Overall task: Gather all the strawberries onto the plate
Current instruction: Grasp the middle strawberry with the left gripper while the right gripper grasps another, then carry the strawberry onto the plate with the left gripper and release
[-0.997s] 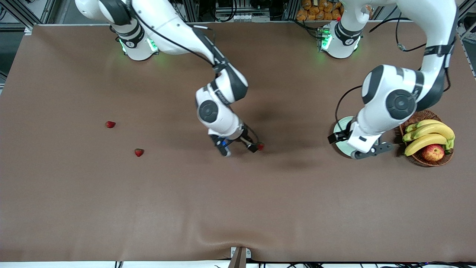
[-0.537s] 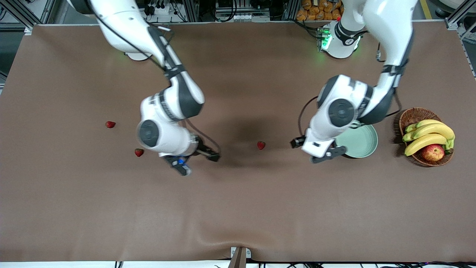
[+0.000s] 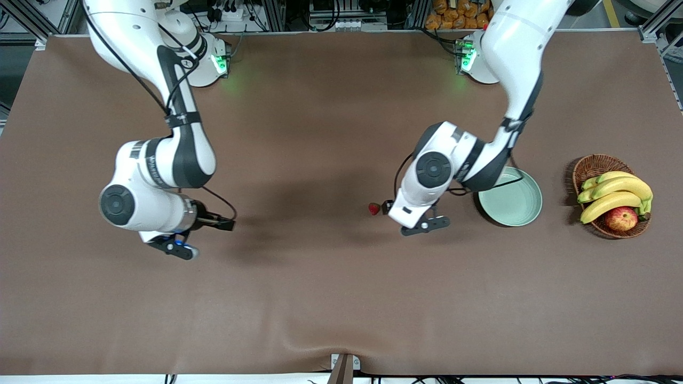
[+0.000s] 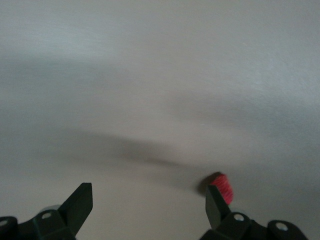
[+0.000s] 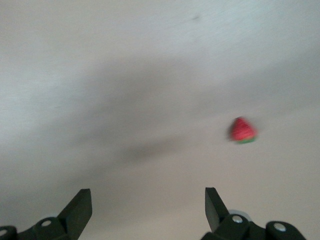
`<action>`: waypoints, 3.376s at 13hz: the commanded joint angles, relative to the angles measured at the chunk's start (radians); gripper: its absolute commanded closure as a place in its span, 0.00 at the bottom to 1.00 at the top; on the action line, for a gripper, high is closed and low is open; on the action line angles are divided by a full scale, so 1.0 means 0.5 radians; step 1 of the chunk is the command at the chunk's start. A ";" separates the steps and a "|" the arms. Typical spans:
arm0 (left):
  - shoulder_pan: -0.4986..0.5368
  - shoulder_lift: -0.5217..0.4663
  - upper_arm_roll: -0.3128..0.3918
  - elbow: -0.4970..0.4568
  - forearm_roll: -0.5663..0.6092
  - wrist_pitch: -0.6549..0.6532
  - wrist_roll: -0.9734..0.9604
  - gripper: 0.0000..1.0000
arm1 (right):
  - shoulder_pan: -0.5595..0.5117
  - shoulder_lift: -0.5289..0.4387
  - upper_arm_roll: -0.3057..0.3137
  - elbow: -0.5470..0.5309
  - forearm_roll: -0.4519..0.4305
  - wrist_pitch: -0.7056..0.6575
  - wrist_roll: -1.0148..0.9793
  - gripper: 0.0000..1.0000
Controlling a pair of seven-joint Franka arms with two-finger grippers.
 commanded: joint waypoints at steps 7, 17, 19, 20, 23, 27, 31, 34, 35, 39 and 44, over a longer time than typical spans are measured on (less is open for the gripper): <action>-0.149 0.324 0.015 0.277 0.071 0.126 -0.020 0.07 | 0.018 -0.064 -0.197 -0.541 -0.129 0.456 -0.549 0.02; -0.207 0.331 0.015 0.271 0.077 0.126 -0.146 0.30 | 0.021 0.083 -0.127 -0.560 0.027 0.705 -0.549 0.19; -0.207 0.334 0.015 0.268 0.077 0.126 -0.137 0.36 | 0.027 0.108 -0.109 -0.581 0.098 0.718 -0.549 0.21; -0.207 0.340 0.015 0.268 0.077 0.129 -0.137 0.36 | 0.030 0.108 -0.102 -0.605 0.107 0.742 -0.552 0.21; -0.241 0.358 0.015 0.268 0.071 0.129 -0.146 0.37 | 0.018 0.108 -0.099 -0.645 0.110 0.767 -0.591 0.30; -0.241 0.355 0.015 0.271 0.077 0.129 -0.112 0.67 | 0.018 0.108 -0.069 -0.658 0.162 0.764 -0.592 0.70; -0.207 0.325 0.021 0.259 0.077 0.126 -0.109 1.00 | 0.011 0.102 -0.069 -0.642 0.169 0.748 -0.592 1.00; 0.013 0.055 0.012 0.155 0.056 -0.189 -0.109 1.00 | -0.004 0.083 -0.072 -0.578 0.175 0.669 -0.582 1.00; 0.078 -0.021 0.012 0.142 0.047 -0.360 -0.112 1.00 | -0.019 0.071 -0.072 -0.526 0.178 0.574 -0.573 1.00; 0.372 -0.206 0.018 0.033 0.089 -0.703 -0.021 1.00 | -0.065 0.062 -0.072 -0.357 0.217 0.429 -0.475 1.00; 0.744 -0.332 0.015 -0.234 0.133 -0.544 0.556 1.00 | -0.041 0.096 0.029 0.062 0.423 0.175 0.039 1.00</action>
